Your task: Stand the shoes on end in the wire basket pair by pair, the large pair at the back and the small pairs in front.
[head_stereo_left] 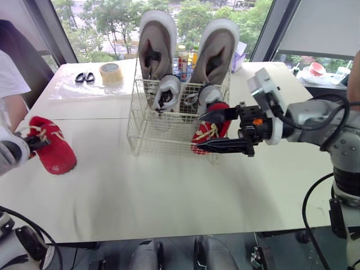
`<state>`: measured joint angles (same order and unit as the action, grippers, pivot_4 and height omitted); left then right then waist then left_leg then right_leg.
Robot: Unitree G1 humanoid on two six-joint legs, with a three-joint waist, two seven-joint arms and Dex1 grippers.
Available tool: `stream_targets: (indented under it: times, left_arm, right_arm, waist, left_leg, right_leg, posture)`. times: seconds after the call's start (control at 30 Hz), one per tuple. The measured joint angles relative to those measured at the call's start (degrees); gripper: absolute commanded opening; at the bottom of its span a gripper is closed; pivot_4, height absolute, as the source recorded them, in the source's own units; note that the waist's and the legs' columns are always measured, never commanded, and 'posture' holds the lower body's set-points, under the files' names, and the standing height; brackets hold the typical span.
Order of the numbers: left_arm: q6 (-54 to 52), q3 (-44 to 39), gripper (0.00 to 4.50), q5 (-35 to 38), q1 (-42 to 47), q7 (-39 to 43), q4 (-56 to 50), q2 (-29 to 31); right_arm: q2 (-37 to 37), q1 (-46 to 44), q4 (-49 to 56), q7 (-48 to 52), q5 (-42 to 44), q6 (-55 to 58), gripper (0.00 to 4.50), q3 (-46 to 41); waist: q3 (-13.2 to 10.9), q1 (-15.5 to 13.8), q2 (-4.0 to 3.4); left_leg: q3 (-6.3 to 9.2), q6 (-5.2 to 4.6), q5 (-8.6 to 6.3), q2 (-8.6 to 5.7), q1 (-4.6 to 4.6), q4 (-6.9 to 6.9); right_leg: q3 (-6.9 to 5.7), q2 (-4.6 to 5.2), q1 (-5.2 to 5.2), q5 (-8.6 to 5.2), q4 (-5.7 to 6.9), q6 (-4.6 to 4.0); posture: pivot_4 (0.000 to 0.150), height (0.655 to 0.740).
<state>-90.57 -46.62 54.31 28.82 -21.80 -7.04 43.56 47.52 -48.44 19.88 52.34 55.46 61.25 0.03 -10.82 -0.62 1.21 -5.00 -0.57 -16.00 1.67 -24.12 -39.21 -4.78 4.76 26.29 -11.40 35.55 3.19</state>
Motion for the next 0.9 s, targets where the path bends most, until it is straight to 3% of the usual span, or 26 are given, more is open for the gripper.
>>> stream_targets:
  times: [0.17,0.27,0.43,0.7,0.9]
  left_arm:
    - [-1.43,-0.33,0.1,0.49,-0.91,-3.35,1.06,-4.1]
    - [-1.42,-0.49,1.16,-0.14,-0.88,-4.73,1.9,-4.2]
    - [-1.43,0.04,3.57,-1.13,-0.97,-4.71,1.82,-3.23]
    - [-1.42,0.7,3.57,-7.15,0.12,-3.78,-0.24,-1.18]
    - [-1.35,1.55,3.57,-11.69,2.98,-0.09,6.08,-3.54]
  right_arm:
    - [-0.39,0.01,-0.03,0.16,-0.6,-0.07,4.5,0.08]
    - [-0.39,0.18,0.04,0.03,-0.77,-0.07,4.5,0.07]
    - [-0.37,0.4,0.11,-0.18,-0.81,-0.08,4.5,0.05]
    - [-0.38,1.02,0.32,-0.3,-1.3,-0.45,4.5,-0.08]
    - [-1.04,1.12,0.6,-0.52,-1.53,-0.47,4.5,-0.07]
  waist:
    - [0.0,-0.09,0.14]
    - [0.01,-0.07,0.19]
    - [0.01,-0.07,0.19]
    - [0.02,-0.07,0.2]
    - [0.03,-0.09,0.21]
  left_leg:
    - [0.08,-0.03,-0.01,0.0,0.04,-0.06]
    - [0.08,-0.09,-0.05,-0.01,0.11,-0.06]
    - [0.09,-0.06,-0.03,-0.01,0.16,-0.06]
    - [0.08,-0.05,-0.03,-0.01,0.21,-0.06]
    - [0.08,-0.03,-0.01,-0.02,0.24,-0.06]
  right_leg:
    - [-0.01,0.0,-0.01,0.0,0.19,0.0]
    - [0.0,0.02,-0.02,0.0,0.32,-0.01]
    - [0.0,0.03,-0.01,-0.01,0.42,-0.02]
    - [0.0,0.03,-0.04,-0.01,0.45,-0.03]
    - [0.0,0.0,-0.06,-0.01,0.49,-0.03]
  posture:
    - [0.15,0.74]
    - [0.15,0.74]
    - [0.15,0.74]
    - [0.15,0.74]
    - [0.15,0.74]
